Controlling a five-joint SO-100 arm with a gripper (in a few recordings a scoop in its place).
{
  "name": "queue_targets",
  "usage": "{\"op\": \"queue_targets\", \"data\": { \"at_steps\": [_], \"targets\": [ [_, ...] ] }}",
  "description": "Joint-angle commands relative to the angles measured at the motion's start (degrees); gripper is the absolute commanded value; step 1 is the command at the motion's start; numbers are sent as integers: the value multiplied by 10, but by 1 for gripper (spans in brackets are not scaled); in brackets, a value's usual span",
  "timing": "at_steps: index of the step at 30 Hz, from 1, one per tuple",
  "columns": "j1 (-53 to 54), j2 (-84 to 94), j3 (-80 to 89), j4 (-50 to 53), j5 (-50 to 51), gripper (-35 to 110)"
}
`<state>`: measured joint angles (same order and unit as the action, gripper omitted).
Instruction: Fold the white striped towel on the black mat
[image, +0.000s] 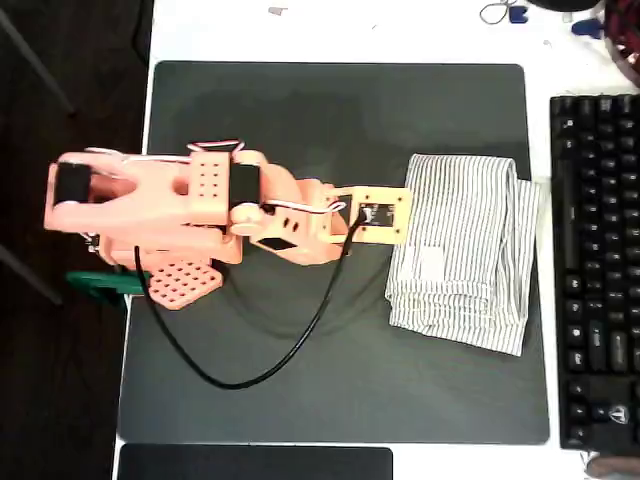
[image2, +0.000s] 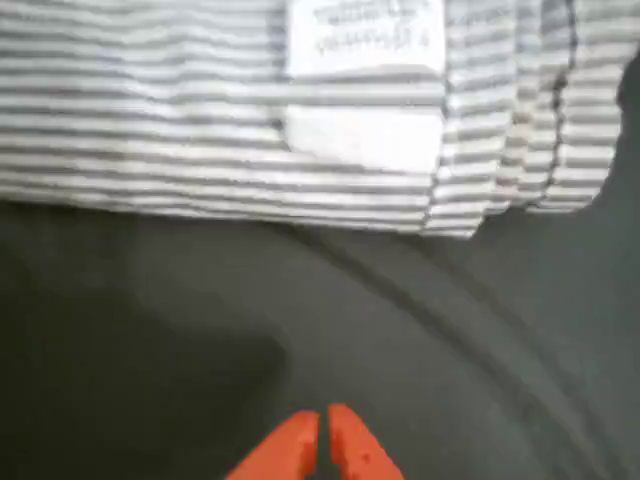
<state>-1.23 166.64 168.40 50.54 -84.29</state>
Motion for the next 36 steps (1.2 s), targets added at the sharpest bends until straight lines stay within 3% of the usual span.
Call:
{"op": "queue_targets", "data": {
  "at_steps": [1, 25, 36],
  "targets": [
    [11, 62, 29, 18, -10, 0],
    [-3, 243, 100, 239, -16, 0],
    [1, 243, 100, 243, -19, 0]
  ]
}}
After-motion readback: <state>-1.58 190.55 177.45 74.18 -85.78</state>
